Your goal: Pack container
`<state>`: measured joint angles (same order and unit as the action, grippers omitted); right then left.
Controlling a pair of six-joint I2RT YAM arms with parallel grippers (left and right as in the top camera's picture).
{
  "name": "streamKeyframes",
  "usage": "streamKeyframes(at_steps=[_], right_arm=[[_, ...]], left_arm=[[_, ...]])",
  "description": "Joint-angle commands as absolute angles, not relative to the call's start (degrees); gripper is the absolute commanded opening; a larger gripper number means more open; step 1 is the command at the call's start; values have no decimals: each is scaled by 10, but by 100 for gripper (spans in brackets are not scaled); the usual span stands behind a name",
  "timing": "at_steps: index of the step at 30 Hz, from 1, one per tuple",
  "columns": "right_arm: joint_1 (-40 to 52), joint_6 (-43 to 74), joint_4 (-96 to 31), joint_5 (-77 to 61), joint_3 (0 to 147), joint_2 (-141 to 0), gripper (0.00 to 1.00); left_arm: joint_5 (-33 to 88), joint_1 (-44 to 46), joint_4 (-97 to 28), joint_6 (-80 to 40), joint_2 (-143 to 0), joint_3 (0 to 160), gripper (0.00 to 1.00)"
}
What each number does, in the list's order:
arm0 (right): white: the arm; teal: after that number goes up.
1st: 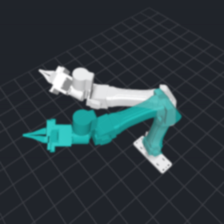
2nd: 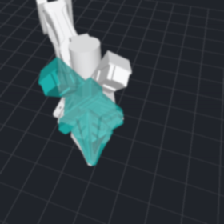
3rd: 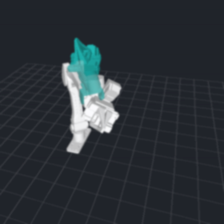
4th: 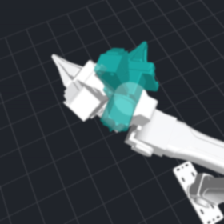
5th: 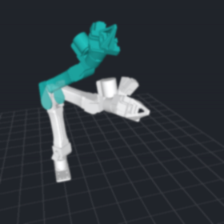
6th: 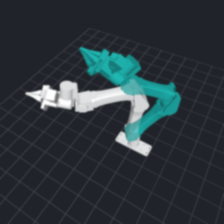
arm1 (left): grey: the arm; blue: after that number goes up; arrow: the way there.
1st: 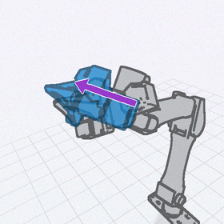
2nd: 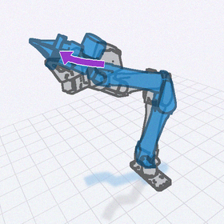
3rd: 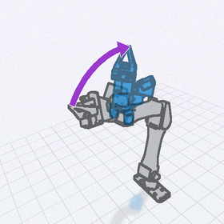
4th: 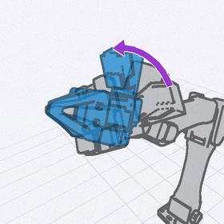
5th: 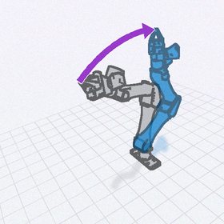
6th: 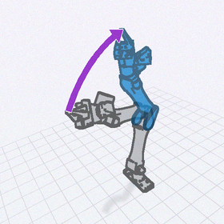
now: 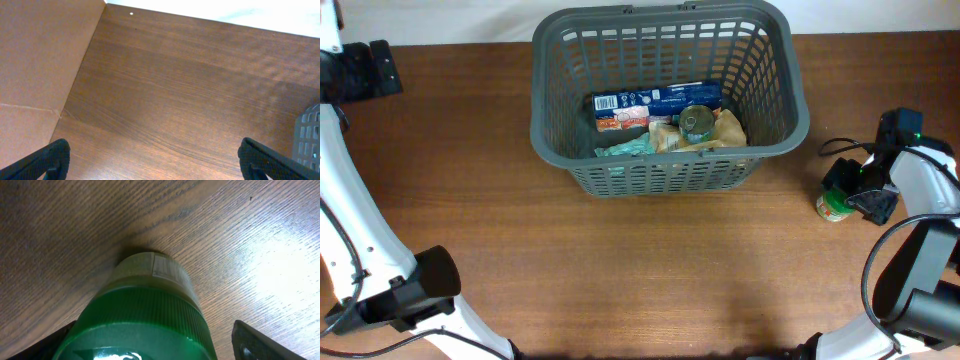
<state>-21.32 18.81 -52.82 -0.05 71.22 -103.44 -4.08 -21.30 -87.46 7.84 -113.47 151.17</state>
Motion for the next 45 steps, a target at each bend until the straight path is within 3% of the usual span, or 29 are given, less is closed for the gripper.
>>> streamKeyframes(at_steps=[1, 10, 14, 33, 45], right_arm=[[-210, 185, -522, -4, 698, -1027, 88], [-211, 185, -493, -4, 674, -1028, 88], [-211, 188, -486, 3, 674, -1029, 83], [-211, 203, -462, 7, 674, -1063, 86], [-211, 202, -477, 0, 682, -1054, 61]], left_arm=[[-39, -215, -875, 73, -1138, 1510, 99], [-39, -215, -875, 73, -1138, 1510, 99], [-39, -215, -875, 73, -1138, 1510, 99], [-39, -215, -875, 73, -1138, 1510, 99], [-39, -215, -875, 73, -1138, 1510, 99]])
